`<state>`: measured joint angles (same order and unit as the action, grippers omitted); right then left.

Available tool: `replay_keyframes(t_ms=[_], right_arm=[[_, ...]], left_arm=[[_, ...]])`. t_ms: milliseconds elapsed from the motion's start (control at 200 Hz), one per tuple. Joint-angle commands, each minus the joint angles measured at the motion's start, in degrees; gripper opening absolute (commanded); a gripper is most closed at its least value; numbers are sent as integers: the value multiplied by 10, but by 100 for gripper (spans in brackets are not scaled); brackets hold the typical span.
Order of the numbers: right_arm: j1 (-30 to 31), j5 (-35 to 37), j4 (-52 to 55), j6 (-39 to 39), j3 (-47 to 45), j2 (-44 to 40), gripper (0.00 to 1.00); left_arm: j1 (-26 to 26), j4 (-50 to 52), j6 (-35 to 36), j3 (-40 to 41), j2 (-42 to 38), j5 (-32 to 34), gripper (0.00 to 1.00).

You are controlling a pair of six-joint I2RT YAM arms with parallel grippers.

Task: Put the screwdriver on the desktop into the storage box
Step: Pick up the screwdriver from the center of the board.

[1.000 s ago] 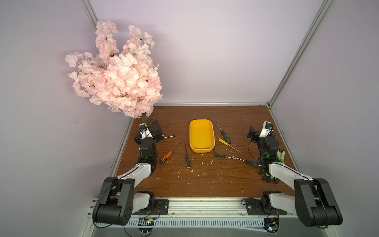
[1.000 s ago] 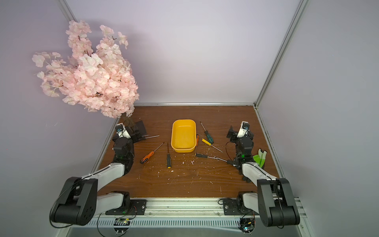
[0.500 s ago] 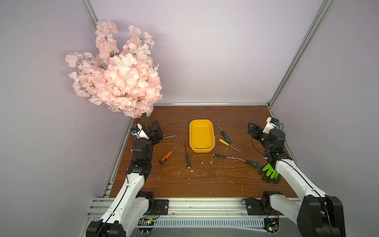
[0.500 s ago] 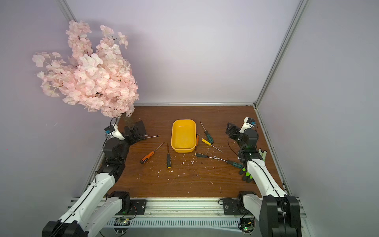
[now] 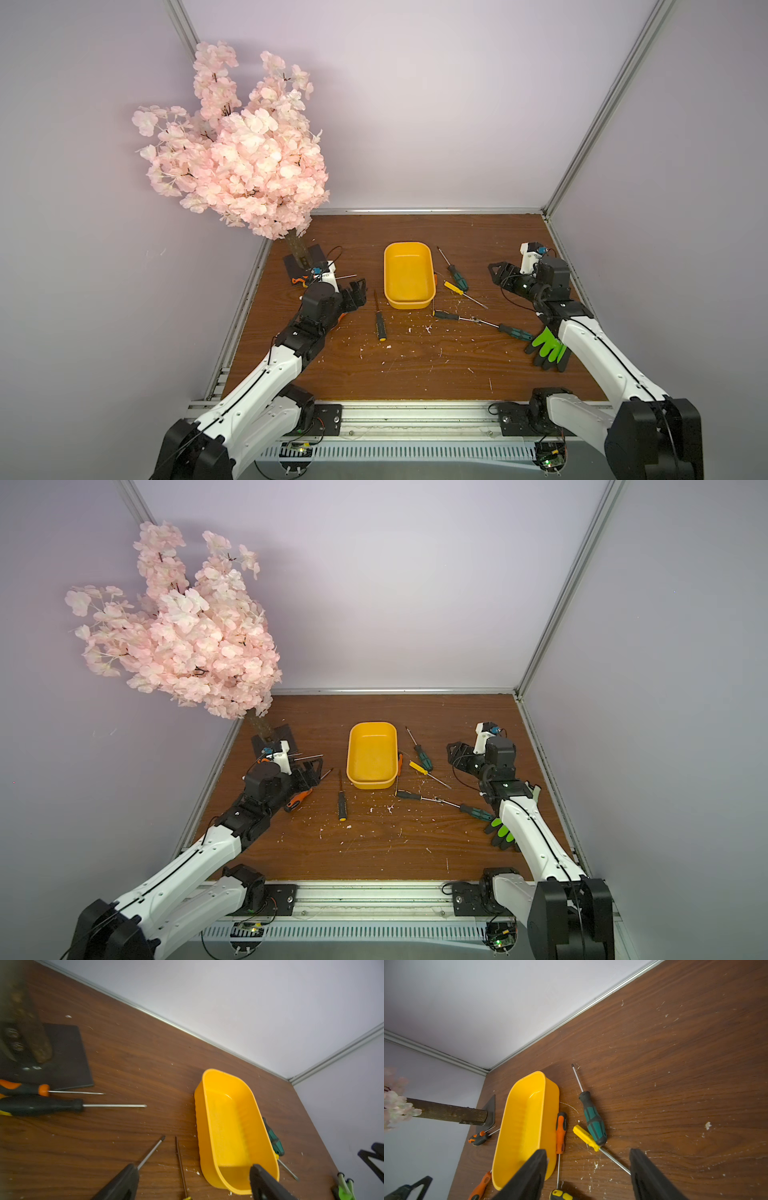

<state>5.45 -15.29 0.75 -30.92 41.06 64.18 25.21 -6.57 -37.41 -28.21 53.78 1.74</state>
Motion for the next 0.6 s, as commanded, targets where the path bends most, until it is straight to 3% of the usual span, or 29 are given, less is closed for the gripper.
replay_keyframes(t_ms=[0, 300, 596], right_arm=[[23, 7, 40, 27, 38, 31, 68], [93, 63, 106, 70, 136, 136, 70], [134, 94, 159, 99, 231, 247, 72]], left_arm=[[45, 6, -6, -37, 32, 7, 85], [120, 18, 17, -113, 129, -9, 85], [135, 15, 18, -139, 169, -30, 87]])
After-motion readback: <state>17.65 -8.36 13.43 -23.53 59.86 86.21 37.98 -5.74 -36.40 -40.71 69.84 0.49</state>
